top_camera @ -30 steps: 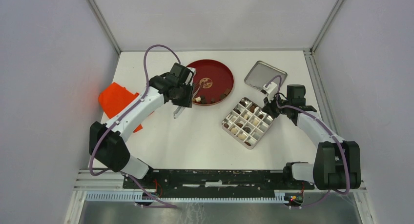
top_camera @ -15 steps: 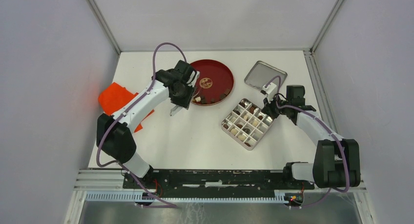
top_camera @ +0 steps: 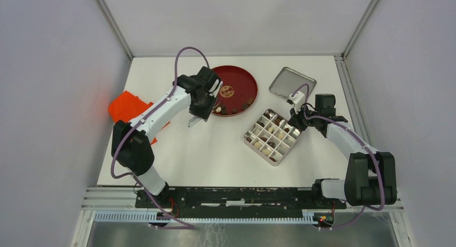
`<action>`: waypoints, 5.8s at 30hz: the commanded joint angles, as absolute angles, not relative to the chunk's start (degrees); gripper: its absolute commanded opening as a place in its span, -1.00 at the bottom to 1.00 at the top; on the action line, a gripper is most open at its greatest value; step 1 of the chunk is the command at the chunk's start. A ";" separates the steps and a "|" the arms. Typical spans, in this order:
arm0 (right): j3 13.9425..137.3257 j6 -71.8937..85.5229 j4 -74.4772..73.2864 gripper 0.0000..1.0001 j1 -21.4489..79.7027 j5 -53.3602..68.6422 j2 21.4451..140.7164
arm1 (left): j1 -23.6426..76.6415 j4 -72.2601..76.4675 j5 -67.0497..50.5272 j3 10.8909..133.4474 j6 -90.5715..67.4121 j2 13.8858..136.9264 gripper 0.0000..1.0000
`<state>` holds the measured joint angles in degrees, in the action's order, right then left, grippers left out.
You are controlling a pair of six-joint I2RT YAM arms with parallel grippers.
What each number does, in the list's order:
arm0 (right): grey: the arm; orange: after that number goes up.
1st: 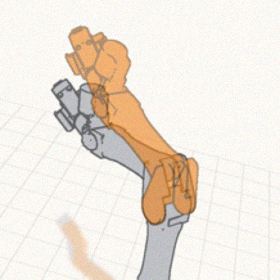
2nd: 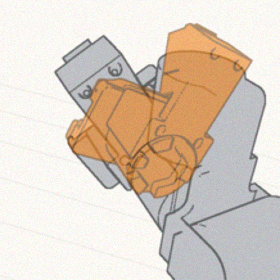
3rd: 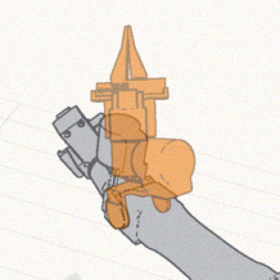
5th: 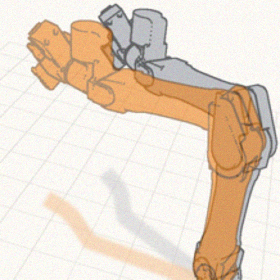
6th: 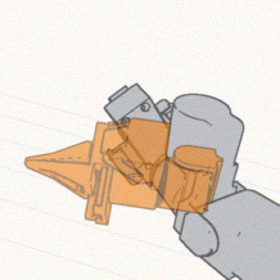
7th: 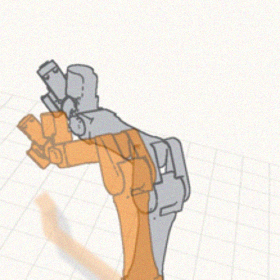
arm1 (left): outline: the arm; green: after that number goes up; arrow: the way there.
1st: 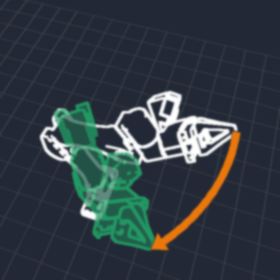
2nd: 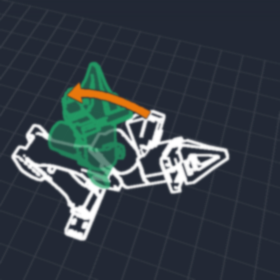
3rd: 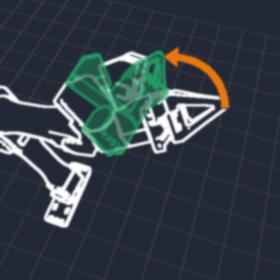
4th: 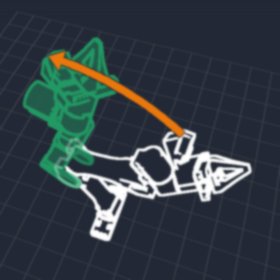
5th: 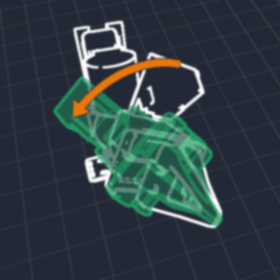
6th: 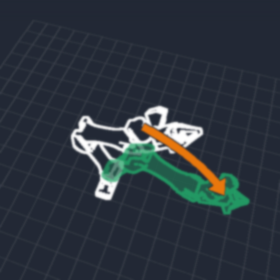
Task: Pack the chocolate
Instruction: Place the fake chocolate in the packing box, then pick up the fake chocolate from the plate, then place the fake chocolate in the packing box.
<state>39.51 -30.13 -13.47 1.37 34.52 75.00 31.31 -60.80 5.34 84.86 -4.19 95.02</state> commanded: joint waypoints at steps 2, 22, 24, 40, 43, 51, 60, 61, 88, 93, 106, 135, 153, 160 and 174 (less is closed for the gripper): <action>41.12 -30.32 -11.99 -1.00 1.21 36.83 75.15 | 32.35 -61.44 6.45 87.82 -0.97 96.38 -0.18; 41.31 -30.50 -12.35 -1.00 1.23 36.83 75.43 | 33.32 -62.93 8.26 89.56 -0.62 98.35 -0.17; 41.23 -30.49 -12.28 -1.00 1.20 36.76 75.33 | 33.34 -62.97 8.21 89.39 -0.62 98.52 -0.17; 41.31 -30.48 -12.30 -1.00 1.23 36.87 75.32 | 33.31 -63.02 7.97 87.97 -0.44 98.83 -0.18; 41.30 -30.49 -12.33 -1.00 1.23 36.83 75.33 | 33.31 -63.07 8.18 87.80 -0.53 98.96 -0.18; 41.31 -30.49 -12.30 -1.00 1.23 36.83 75.24 | 33.35 -63.12 8.31 87.36 -0.53 99.52 -0.17; 41.31 -30.54 -12.33 -1.00 1.23 36.85 75.28 | 33.31 -63.37 8.28 87.79 -0.44 100.46 -0.17; 41.31 -30.56 -12.28 -1.00 1.23 36.90 75.28 | 33.33 -63.43 8.26 87.80 -0.44 100.41 -0.17; 41.31 -30.76 -12.39 -1.00 1.14 36.74 74.83 | 33.24 -59.40 9.65 88.07 -3.20 98.70 -0.96; 41.26 -30.84 -12.39 -1.00 1.06 36.56 74.76 | 32.71 -57.72 8.64 88.04 -4.54 98.76 -0.96; 41.14 -30.44 -12.12 -1.00 0.97 36.48 74.91 | 32.11 -56.08 8.01 89.21 -6.09 96.60 -0.96; 40.78 -29.25 -11.07 -1.00 0.94 35.68 74.89 | 30.28 -39.09 -22.06 71.50 -15.64 72.67 -0.96; 40.52 -28.38 -10.46 -1.00 0.92 35.68 73.95 | 53.31 -24.13 -20.98 54.52 -26.61 63.66 -0.96; 40.43 -28.31 -10.37 -1.00 0.92 35.95 73.13 | 60.45 -19.57 -17.65 53.21 -29.52 66.89 -0.96; 40.52 -28.56 -10.71 -1.00 0.97 36.39 73.16 | 66.17 -18.65 -12.49 57.74 -26.80 79.15 -0.96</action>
<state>39.51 -29.61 -13.80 1.21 34.28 74.96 64.84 -22.15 -14.70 53.84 -27.51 77.47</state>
